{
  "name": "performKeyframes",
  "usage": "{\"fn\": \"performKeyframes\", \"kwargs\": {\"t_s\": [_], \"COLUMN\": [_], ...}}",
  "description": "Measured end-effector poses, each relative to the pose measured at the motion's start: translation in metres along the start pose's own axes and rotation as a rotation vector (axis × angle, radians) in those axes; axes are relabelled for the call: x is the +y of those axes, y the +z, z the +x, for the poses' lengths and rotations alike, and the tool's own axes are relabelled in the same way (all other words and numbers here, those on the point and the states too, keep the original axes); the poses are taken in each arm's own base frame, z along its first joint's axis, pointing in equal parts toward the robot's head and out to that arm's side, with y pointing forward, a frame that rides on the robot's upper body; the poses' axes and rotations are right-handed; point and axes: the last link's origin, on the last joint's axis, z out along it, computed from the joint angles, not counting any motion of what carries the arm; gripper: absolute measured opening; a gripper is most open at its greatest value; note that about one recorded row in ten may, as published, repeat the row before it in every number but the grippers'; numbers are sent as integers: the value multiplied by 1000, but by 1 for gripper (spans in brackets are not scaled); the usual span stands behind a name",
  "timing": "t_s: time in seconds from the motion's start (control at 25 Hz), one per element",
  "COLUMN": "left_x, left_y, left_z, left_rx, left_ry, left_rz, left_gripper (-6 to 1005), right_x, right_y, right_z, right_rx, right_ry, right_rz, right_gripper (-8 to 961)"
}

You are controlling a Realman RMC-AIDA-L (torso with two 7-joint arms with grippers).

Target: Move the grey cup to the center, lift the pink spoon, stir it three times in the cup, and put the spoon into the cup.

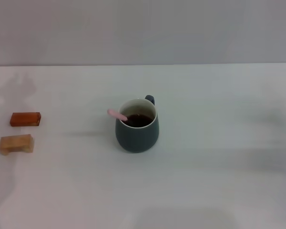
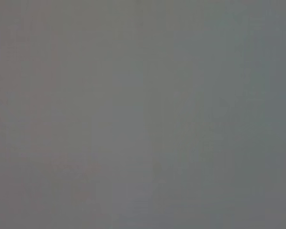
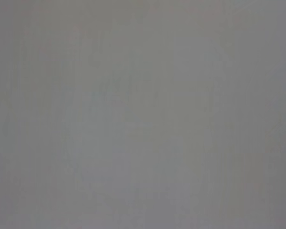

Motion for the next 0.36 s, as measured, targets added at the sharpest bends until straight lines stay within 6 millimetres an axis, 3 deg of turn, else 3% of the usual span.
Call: {"fn": "performKeyframes", "kwargs": {"t_s": [0.36], "left_x": [-27], "left_y": [-2], "left_z": [2], "left_rx": [71], "left_ry": [-59], "left_rz": [163], "left_gripper": [201], "right_x": [-4], "right_y": [-2], "right_z": [2], "right_rx": [5], "right_ry": [-2], "right_rz": [12], "right_gripper": [-1]}}
